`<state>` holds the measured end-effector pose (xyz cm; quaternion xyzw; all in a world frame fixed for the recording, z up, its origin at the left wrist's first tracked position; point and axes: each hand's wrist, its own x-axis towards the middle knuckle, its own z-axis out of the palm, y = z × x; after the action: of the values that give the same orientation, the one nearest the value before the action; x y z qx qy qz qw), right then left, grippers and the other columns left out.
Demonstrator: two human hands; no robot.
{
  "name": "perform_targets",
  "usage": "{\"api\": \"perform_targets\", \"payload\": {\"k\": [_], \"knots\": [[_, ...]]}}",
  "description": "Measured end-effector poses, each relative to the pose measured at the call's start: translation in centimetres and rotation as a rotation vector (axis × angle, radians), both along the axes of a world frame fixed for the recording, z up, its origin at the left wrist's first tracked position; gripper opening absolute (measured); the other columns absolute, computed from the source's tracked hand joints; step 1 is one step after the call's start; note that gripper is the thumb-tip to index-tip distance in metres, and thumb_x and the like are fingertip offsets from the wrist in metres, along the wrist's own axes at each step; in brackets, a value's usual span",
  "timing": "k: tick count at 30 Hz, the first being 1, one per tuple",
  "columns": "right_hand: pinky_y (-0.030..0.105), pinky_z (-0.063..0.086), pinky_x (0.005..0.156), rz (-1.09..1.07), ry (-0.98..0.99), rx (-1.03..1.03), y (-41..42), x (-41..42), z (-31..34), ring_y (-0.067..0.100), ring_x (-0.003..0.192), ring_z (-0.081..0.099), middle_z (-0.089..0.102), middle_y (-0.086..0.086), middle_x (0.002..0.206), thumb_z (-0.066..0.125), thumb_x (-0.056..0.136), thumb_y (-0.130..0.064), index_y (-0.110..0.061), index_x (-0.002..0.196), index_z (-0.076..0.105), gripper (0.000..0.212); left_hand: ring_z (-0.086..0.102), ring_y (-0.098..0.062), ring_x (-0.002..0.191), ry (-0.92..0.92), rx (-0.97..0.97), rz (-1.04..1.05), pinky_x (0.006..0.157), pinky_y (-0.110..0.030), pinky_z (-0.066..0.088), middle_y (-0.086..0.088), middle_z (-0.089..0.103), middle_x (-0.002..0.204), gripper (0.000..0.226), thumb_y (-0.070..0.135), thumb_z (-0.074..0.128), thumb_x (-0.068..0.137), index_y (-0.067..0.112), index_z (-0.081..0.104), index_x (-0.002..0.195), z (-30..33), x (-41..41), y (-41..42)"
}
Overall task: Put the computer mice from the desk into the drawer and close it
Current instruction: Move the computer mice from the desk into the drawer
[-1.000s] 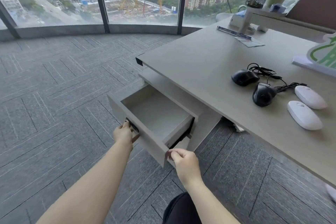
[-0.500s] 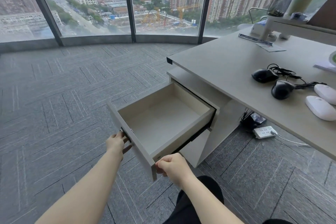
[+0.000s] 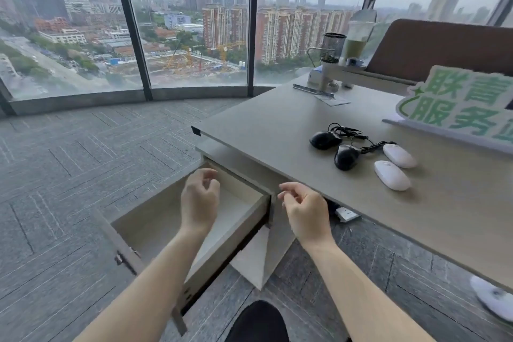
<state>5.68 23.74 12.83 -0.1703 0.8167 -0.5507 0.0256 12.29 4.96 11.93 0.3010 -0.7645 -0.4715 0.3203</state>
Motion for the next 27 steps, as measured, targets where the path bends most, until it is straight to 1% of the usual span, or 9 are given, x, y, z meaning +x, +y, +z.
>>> {"api": "perform_targets", "payload": {"k": [2,5,10,13,16,18,20,24,27], "knots": [[0.032,0.051,0.083,-0.18,0.16,0.041,3.4,-3.3,1.5,0.014,0.089,0.064,0.075,-0.002,0.098,0.054,0.09,-0.01,-0.02,0.106,0.071,0.026,0.062,-0.014,0.095,0.0,0.002,-0.187,0.074,-0.015,0.042,-0.003,0.069,0.108,0.023,0.011,0.053,0.09,0.014,0.064,0.11,1.8,-4.4,4.1],[0.041,0.038,0.101,-0.396,0.335,0.287,8.4,-8.6,2.3,0.031,0.115,0.05,0.064,0.008,0.124,0.056,0.086,-0.009,-0.018,0.122,0.065,0.039,0.063,-0.017,0.103,-0.084,-0.041,-0.433,0.086,-0.027,0.048,-0.004,0.066,0.12,0.032,0.016,0.055,0.088,0.016,0.061,0.12,3.2,-10.9,10.1],[0.045,0.029,0.113,-0.317,0.077,0.758,13.8,-15.3,1.4,0.036,0.142,0.023,0.023,0.012,0.158,0.052,0.09,-0.04,-0.036,0.149,0.03,0.063,0.048,-0.029,0.126,-0.287,-0.25,-0.586,0.097,-0.037,0.042,-0.009,0.05,0.14,0.055,0.031,0.055,0.086,0.025,0.042,0.14,3.1,-20.0,17.3],[0.044,0.027,0.113,-0.248,0.013,0.776,14.6,-17.0,0.1,0.036,0.142,0.025,0.018,0.013,0.161,0.049,0.093,-0.044,-0.04,0.149,0.03,0.059,0.038,-0.032,0.131,-0.447,-0.307,-0.559,0.102,-0.041,0.04,-0.01,0.042,0.145,0.066,0.041,0.052,0.085,0.029,0.031,0.146,2.0,-24.0,19.2],[0.042,0.037,0.104,-0.287,0.124,0.82,14.8,-17.9,-0.8,0.036,0.126,0.04,0.037,0.013,0.146,0.047,0.094,-0.034,-0.039,0.144,0.04,0.051,0.041,-0.034,0.126,-0.543,-0.516,-0.456,0.099,-0.04,0.038,-0.012,0.049,0.138,0.062,0.044,0.053,0.086,0.028,0.035,0.143,1.4,-26.6,19.8],[0.04,0.037,0.102,-0.282,0.137,0.797,14.7,-18.7,-1.1,0.037,0.119,0.042,0.042,0.013,0.137,0.045,0.094,-0.027,-0.036,0.144,0.041,0.051,0.044,-0.035,0.122,-0.51,-0.558,-0.406,0.096,-0.04,0.039,-0.014,0.051,0.133,0.055,0.04,0.055,0.087,0.026,0.041,0.139,1.3,-27.4,20.0],[0.039,0.032,0.104,-0.282,0.117,0.73,14.7,-19.4,-1.1,0.039,0.119,0.04,0.044,0.015,0.136,0.044,0.093,-0.022,-0.031,0.145,0.04,0.053,0.047,-0.037,0.118,-0.414,-0.437,-0.401,0.093,-0.04,0.041,-0.015,0.05,0.13,0.052,0.036,0.056,0.086,0.024,0.044,0.135,1.6,-27.6,20.0],[0.037,0.026,0.108,-0.338,0.106,0.413,15.0,-19.5,1.4,0.039,0.129,0.037,0.045,0.021,0.141,0.041,0.09,-0.027,-0.02,0.146,0.041,0.056,0.057,-0.031,0.108,-0.103,-0.154,-0.441,0.082,-0.032,0.042,-0.01,0.054,0.122,0.052,0.032,0.058,0.082,0.027,0.047,0.133,5.7,-26.9,19.8],[0.042,0.025,0.115,-0.321,0.19,0.193,14.1,-17.8,5.1,0.029,0.135,0.035,0.044,0.012,0.147,0.035,0.084,-0.033,-0.023,0.148,0.039,0.065,0.061,-0.025,0.097,0.154,-0.078,-0.437,0.082,-0.031,0.046,-0.007,0.061,0.113,0.051,0.03,0.059,0.079,0.028,0.051,0.129,11.2,-25.2,18.3]]}}
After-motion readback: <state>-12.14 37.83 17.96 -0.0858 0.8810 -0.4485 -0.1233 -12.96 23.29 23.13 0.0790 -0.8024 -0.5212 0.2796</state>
